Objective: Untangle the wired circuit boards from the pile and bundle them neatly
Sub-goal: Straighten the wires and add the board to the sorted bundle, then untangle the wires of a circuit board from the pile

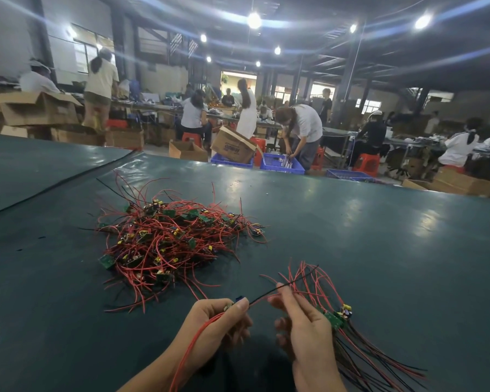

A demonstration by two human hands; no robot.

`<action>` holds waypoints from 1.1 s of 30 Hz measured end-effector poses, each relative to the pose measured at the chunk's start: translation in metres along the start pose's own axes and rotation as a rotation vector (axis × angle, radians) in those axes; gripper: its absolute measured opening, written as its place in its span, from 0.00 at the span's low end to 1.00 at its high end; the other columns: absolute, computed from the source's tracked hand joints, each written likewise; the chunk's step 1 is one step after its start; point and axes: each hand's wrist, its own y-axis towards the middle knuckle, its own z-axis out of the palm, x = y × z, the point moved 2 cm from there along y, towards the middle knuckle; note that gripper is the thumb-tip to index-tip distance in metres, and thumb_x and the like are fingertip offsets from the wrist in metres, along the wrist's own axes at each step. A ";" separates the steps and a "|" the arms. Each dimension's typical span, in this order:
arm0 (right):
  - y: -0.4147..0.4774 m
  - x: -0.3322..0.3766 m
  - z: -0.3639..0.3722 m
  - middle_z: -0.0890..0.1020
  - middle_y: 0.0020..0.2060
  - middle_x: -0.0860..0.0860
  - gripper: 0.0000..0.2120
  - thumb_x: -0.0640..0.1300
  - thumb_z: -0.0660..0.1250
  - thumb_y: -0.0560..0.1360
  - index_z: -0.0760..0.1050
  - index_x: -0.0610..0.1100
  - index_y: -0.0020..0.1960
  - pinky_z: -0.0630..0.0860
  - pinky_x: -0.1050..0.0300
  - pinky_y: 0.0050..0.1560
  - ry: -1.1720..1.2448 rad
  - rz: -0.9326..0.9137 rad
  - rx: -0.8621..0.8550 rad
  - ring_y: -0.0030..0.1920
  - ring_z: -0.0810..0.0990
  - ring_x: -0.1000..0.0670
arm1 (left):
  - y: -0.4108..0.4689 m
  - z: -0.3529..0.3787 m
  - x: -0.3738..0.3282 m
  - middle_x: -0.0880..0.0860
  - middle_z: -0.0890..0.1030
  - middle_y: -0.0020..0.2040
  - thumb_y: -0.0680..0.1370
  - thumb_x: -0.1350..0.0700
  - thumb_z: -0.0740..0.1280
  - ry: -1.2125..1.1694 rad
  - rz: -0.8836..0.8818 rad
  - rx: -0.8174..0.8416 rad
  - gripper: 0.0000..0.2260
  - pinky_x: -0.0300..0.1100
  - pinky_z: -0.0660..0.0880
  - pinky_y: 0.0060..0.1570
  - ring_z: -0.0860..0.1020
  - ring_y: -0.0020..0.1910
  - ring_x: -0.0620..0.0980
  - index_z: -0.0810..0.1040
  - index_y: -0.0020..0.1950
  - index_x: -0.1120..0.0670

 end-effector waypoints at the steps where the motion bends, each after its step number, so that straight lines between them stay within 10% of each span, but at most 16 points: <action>1: -0.004 -0.002 0.004 0.83 0.29 0.52 0.11 0.45 0.70 0.74 0.85 0.50 0.34 0.64 0.64 0.22 -0.048 -0.006 0.041 0.21 0.70 0.56 | 0.000 0.001 0.000 0.57 0.80 0.30 0.73 0.44 0.69 0.010 0.008 0.004 0.18 0.39 0.72 0.31 0.76 0.28 0.50 0.82 0.32 0.57; 5: -0.018 -0.006 0.019 0.86 0.35 0.47 0.15 0.42 0.65 0.78 0.86 0.50 0.37 0.81 0.54 0.41 -0.102 -0.036 0.194 0.36 0.85 0.48 | 0.000 0.002 0.002 0.54 0.80 0.29 0.74 0.44 0.69 0.041 0.022 -0.001 0.18 0.38 0.71 0.32 0.76 0.29 0.49 0.80 0.31 0.55; 33: 0.025 -0.001 -0.027 0.68 0.21 0.51 0.13 0.42 0.72 0.73 0.80 0.36 0.32 0.61 0.64 0.22 -0.088 -0.125 -0.213 0.21 0.62 0.54 | -0.001 0.002 -0.007 0.52 0.77 0.24 0.67 0.42 0.70 0.119 0.069 0.062 0.17 0.35 0.71 0.30 0.77 0.25 0.48 0.80 0.27 0.55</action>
